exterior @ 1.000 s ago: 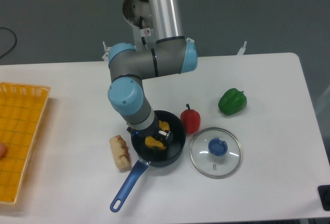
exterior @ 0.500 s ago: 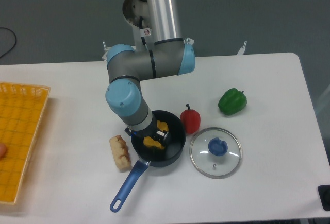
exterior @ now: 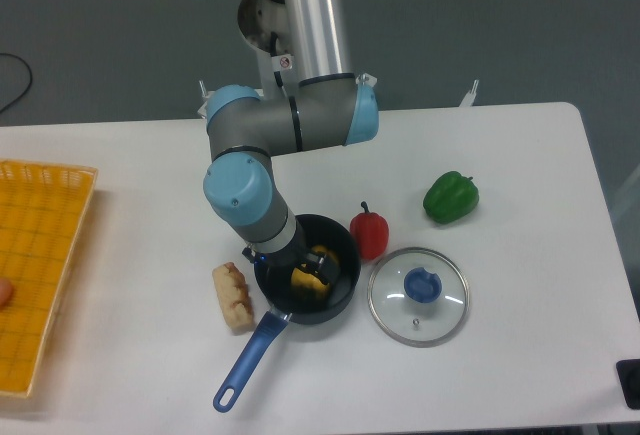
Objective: Place the yellow pepper in the pot
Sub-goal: 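Open the gripper to release the yellow pepper inside the saucepan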
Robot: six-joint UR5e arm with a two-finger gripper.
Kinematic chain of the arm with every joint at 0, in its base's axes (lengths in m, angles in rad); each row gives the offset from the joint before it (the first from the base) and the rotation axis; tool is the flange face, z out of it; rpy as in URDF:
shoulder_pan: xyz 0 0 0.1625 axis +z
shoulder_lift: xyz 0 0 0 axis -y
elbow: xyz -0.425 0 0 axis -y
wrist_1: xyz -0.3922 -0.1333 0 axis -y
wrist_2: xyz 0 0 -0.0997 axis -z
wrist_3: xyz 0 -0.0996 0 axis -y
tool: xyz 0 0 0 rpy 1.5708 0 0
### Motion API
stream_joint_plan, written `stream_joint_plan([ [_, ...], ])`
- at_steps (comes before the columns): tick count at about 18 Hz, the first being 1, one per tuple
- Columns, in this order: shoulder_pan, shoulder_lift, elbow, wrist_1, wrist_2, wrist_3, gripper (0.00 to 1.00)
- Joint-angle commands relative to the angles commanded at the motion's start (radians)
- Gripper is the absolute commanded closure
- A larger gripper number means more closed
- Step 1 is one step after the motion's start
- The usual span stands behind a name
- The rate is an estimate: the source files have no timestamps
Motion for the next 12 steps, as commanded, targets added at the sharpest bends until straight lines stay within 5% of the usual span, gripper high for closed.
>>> stream_joint_plan([
  [12, 0.098, 0.032, 0.101, 0.003, -0.024, 0.087, 0.0],
])
